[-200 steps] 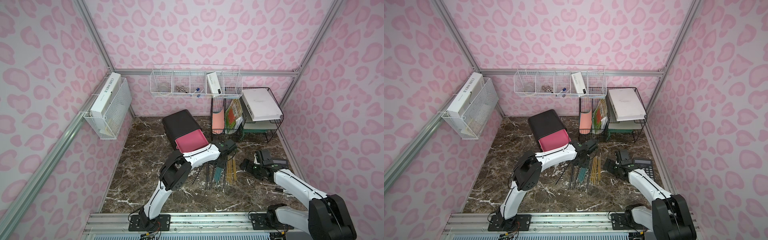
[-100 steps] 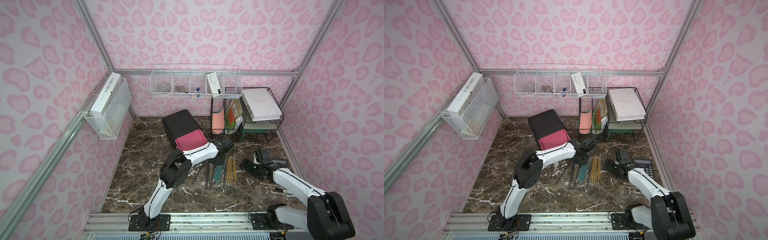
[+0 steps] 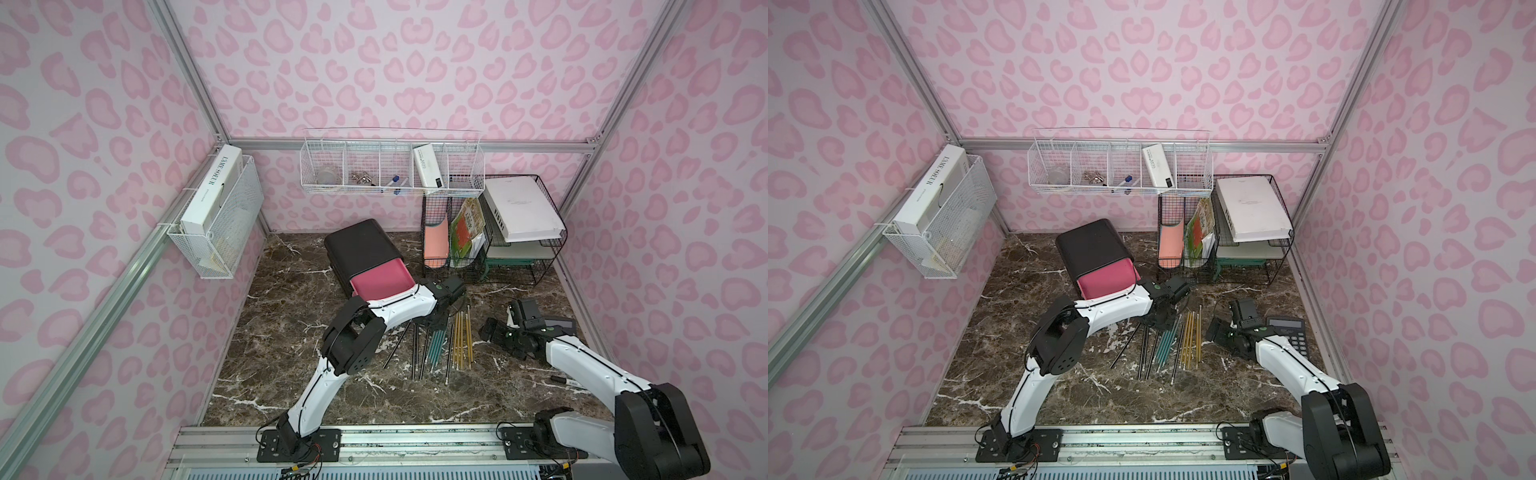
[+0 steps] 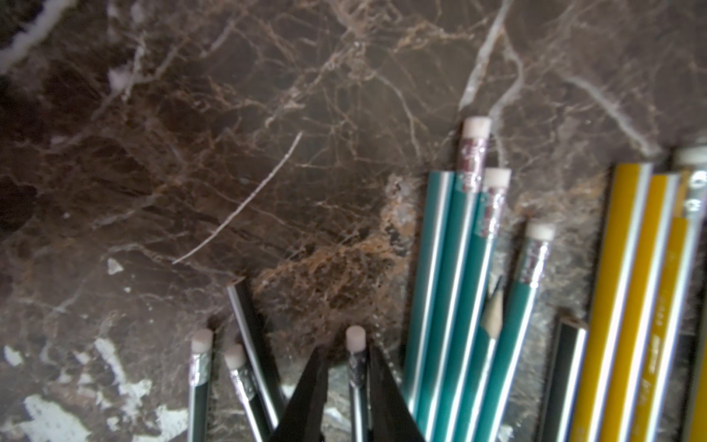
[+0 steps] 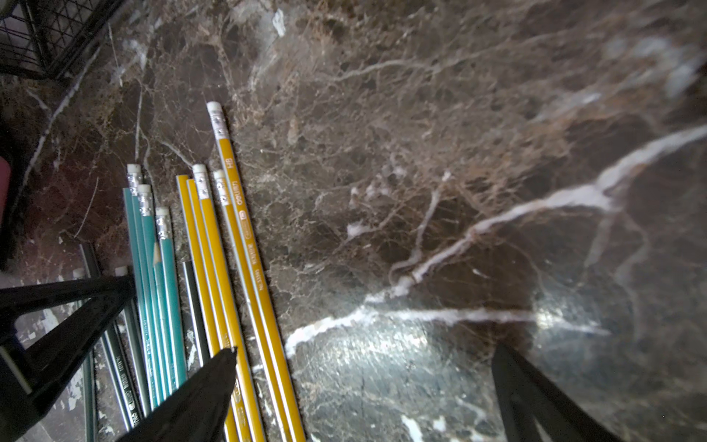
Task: Please place the pencils in the drawer according to their color
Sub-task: Pick up the pencil from the center of the board.
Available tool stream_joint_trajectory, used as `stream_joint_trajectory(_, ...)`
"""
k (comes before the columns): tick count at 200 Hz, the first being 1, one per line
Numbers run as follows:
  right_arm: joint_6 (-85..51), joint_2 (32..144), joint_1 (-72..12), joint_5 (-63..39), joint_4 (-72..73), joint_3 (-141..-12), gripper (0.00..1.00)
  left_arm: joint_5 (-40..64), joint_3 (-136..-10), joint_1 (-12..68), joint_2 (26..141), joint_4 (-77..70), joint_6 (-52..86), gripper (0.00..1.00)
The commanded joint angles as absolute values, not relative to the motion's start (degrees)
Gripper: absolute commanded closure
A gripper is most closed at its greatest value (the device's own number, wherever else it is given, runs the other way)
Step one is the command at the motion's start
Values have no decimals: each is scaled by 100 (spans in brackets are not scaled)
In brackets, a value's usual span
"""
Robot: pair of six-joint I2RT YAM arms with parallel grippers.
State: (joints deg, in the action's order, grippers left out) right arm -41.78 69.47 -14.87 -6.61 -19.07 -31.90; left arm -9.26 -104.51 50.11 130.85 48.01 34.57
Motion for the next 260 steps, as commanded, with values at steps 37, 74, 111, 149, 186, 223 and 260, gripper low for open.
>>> stream_joint_trajectory(37, -4139, 6908, -1490, -588, -1897, -3232, 5, -765, -10457, 5008, 13267, 4809, 3435, 81)
stream_joint_trajectory(74, -4142, 6904, -1485, -580, -1899, -3235, 4, -713, -10452, 5008, 13333, 4776, 3402, 88)
stream_joint_trajectory(111, -4132, 6908, -1479, -576, -1903, -3234, 4, -660, -10457, 5002, 13384, 4772, 3375, 100)
stream_joint_trajectory(149, -4132, 6910, -1480, -580, -1890, -3234, 5, -572, -10460, 5004, 13337, 4772, 3310, 100)
stream_joint_trajectory(186, -4141, 6948, -1485, -631, -1828, -3223, 5, -593, -10532, 5001, 13013, 4880, 3261, 100)
stream_joint_trajectory(223, -4146, 7013, -1491, -666, -1768, -3244, 5, -703, -10697, 5007, 12677, 5091, 3178, 100)
stream_joint_trajectory(260, -4150, 7091, -1492, -702, -1701, -3261, 5, -540, -10860, 5004, 12446, 5293, 3122, 100)
